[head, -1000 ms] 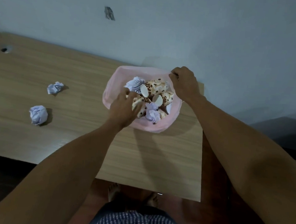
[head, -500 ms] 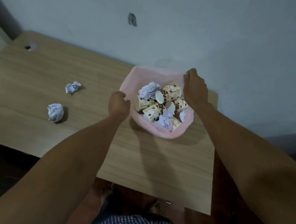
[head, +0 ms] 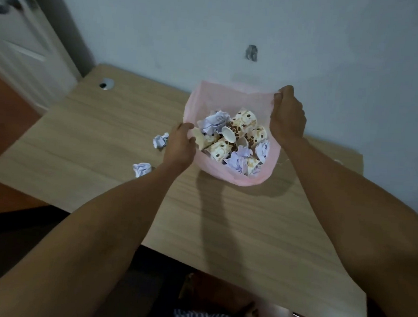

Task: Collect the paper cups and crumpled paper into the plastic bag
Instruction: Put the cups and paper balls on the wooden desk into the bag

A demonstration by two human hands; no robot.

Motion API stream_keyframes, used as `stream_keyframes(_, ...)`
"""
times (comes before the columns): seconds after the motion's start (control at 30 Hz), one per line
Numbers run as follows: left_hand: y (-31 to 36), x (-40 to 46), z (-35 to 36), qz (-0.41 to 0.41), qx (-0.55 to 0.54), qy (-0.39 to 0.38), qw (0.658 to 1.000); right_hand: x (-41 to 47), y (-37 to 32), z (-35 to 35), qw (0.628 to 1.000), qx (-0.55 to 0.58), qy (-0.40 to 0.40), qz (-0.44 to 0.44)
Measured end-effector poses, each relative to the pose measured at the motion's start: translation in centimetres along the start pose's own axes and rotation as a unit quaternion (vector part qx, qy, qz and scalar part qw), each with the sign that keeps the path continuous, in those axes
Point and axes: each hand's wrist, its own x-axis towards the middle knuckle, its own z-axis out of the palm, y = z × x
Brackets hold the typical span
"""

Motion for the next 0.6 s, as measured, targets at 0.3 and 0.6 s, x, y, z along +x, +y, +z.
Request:
stream_keyframes(0.3,-7.5,2.0,-3.9,-0.094,0.031,0.058,0.993,-0.1,-2.0,3.5,0.995,-0.087,0.004,0.038)
stream_keyframes(0.6,-14.3,8.2,-1.5,-0.076,0.211,-0.191,0.956,0.1,0.3,5.2,0.992,-0.123,0.005,0.022)
